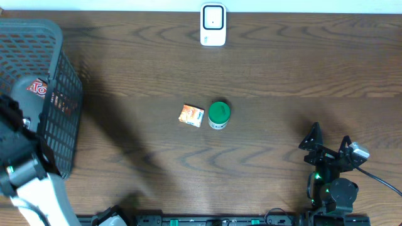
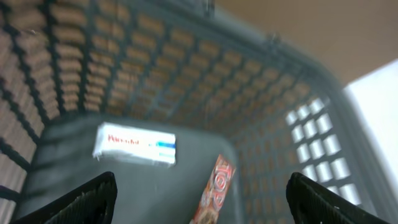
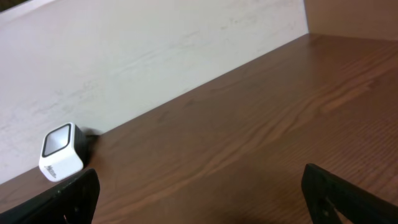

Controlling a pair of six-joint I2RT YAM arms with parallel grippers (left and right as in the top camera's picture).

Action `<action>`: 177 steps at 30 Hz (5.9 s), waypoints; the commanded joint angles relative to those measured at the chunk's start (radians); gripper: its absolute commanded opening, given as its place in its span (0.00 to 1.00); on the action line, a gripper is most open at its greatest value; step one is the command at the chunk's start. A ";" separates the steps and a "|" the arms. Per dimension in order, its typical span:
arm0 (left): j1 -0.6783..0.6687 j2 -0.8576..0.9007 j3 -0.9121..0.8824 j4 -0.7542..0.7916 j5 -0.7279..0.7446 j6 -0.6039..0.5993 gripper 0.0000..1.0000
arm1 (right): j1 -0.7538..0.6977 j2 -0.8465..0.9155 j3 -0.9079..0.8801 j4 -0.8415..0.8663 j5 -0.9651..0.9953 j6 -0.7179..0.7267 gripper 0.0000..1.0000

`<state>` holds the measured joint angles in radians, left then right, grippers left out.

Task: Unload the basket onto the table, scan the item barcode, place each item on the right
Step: 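Reach the left gripper into the basket and grasp the TOP chocolate bar, then swing the TOP bar toward the scanner and drop it on the table, then move the left gripper back to the basket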

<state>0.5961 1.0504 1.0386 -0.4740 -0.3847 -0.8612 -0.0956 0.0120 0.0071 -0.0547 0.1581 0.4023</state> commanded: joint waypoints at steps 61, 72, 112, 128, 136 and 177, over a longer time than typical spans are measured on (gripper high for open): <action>-0.030 0.992 0.378 -0.111 0.482 0.475 0.08 | 0.008 -0.006 -0.002 -0.002 0.009 0.009 0.99; 0.043 0.797 0.599 -0.371 0.483 0.433 0.07 | 0.008 -0.006 -0.002 -0.002 0.009 0.009 0.99; -1.053 0.406 0.104 -0.192 1.759 0.907 0.07 | 0.008 -0.006 -0.002 -0.002 0.009 0.009 0.99; -1.053 0.671 0.104 -0.114 1.862 0.100 0.66 | 0.008 -0.006 -0.002 -0.002 0.009 0.009 0.99; -1.053 0.667 0.105 -0.102 1.870 0.043 0.68 | 0.008 -0.006 -0.002 -0.002 0.009 0.009 0.99; -0.192 0.352 0.280 1.017 1.563 -0.457 0.84 | 0.008 -0.006 -0.002 -0.002 0.009 0.009 0.99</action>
<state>0.3431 1.4147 1.3022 0.5766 1.2388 -1.3106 -0.0956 0.0120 0.0071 -0.0547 0.1577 0.4026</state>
